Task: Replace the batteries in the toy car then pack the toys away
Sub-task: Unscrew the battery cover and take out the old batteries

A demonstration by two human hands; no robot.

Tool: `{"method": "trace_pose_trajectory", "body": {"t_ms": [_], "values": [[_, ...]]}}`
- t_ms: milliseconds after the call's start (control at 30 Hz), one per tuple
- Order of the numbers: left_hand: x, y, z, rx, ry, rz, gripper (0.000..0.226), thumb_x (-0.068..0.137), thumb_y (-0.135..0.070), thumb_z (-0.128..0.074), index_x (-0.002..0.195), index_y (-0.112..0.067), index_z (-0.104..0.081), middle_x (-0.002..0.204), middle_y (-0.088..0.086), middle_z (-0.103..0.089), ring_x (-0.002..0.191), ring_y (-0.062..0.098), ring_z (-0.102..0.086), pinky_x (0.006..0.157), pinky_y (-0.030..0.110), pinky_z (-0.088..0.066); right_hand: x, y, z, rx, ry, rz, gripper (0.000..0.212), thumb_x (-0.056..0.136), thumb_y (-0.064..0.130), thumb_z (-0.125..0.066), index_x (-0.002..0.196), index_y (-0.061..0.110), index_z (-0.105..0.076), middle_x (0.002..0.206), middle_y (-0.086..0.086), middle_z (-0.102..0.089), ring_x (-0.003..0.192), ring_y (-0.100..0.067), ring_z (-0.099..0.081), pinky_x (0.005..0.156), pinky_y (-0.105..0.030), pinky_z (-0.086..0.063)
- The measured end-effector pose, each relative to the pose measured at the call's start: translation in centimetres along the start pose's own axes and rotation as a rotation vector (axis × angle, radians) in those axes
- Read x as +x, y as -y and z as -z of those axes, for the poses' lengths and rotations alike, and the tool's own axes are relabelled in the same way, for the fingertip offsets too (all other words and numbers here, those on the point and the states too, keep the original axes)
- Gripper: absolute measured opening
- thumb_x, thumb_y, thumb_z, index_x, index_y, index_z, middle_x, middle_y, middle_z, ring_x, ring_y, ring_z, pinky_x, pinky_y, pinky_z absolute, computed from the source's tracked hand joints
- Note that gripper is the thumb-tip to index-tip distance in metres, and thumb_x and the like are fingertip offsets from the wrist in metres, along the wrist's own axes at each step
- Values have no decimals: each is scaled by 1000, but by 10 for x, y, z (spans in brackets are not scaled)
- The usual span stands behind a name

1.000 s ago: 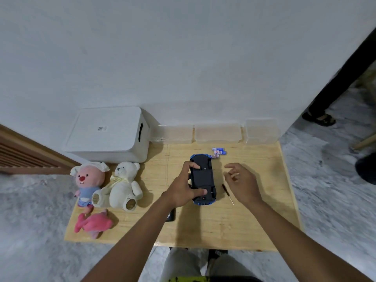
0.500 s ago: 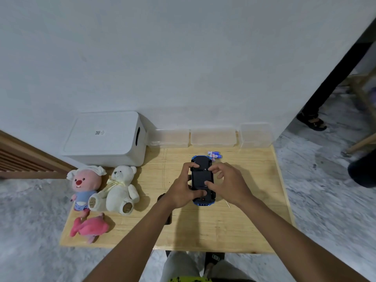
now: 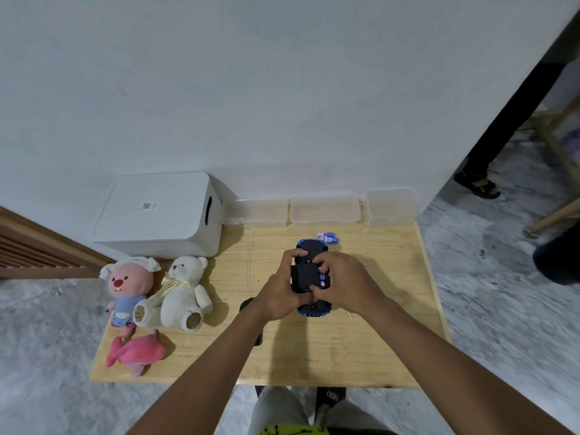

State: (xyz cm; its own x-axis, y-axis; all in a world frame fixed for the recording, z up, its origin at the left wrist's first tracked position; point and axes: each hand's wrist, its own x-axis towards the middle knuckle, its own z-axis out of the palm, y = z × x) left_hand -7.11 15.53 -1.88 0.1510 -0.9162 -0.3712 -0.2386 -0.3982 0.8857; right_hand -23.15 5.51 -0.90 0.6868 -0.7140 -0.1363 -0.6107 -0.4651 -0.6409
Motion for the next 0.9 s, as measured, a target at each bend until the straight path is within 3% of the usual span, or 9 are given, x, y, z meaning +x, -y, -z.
{"method": "trace_pose_trajectory", "body": {"t_ms": [133, 267, 333, 467, 533, 633, 900], "values": [[1, 2, 0, 5, -8, -13, 85, 82, -9, -84, 141, -38, -30, 114, 4, -65, 99, 24, -70, 92, 45, -61, 0, 3, -2, -26, -29, 30, 50, 72, 32, -80, 118, 21, -61, 98, 6, -62, 83, -8, -51, 79, -28, -52], [-1, 4, 1, -11, -9, -15, 87, 82, -5, -84, 143, -34, -31, 110, -2, -64, 89, 0, -67, 90, 37, -62, 1, 5, -3, 126, -18, -58, 43, 74, 25, -84, 112, 22, -64, 91, 9, -63, 77, -6, -55, 72, -18, -49], [0, 5, 2, -15, -10, -13, 88, 81, -3, -84, 144, -34, -30, 109, -3, -64, 88, 0, -68, 90, 34, -61, 2, 6, -5, 231, -36, -113, 36, 75, 21, -86, 105, 22, -66, 86, 9, -66, 73, -2, -58, 67, -10, -47], [0, 7, 3, -21, -22, -19, 90, 81, -2, -85, 145, -34, -30, 110, -3, -66, 92, 4, -70, 89, 29, -60, 4, 9, -7, 399, -56, -201, 27, 77, 17, -85, 98, 24, -70, 81, 6, -72, 72, 0, -67, 65, -7, -49], [0, 8, 5, -23, -35, -18, 90, 80, -3, -85, 144, -36, -31, 115, -3, -65, 91, 3, -69, 87, 28, -60, 5, 10, -5, 478, -62, -218, 24, 79, 14, -83, 97, 25, -72, 80, 6, -75, 75, -1, -71, 69, -11, -51], [1, 9, 5, -61, -32, 17, 89, 80, -4, -85, 141, -42, -32, 123, 5, -64, 87, 15, -71, 81, 34, -63, 4, 6, 2, 557, -96, -235, 22, 82, 13, -79, 99, 27, -74, 81, 5, -77, 79, -6, -73, 76, -22, -56], [4, 15, 0, -62, -8, 50, 91, 80, -2, -85, 143, -39, -32, 124, 4, -63, 107, 19, -68, 86, 42, -64, -18, -52, 31, 548, -139, -472, 21, 90, 10, -70, 96, 30, -74, 92, -3, -76, 85, -21, -72, 64, -34, -58]]}}
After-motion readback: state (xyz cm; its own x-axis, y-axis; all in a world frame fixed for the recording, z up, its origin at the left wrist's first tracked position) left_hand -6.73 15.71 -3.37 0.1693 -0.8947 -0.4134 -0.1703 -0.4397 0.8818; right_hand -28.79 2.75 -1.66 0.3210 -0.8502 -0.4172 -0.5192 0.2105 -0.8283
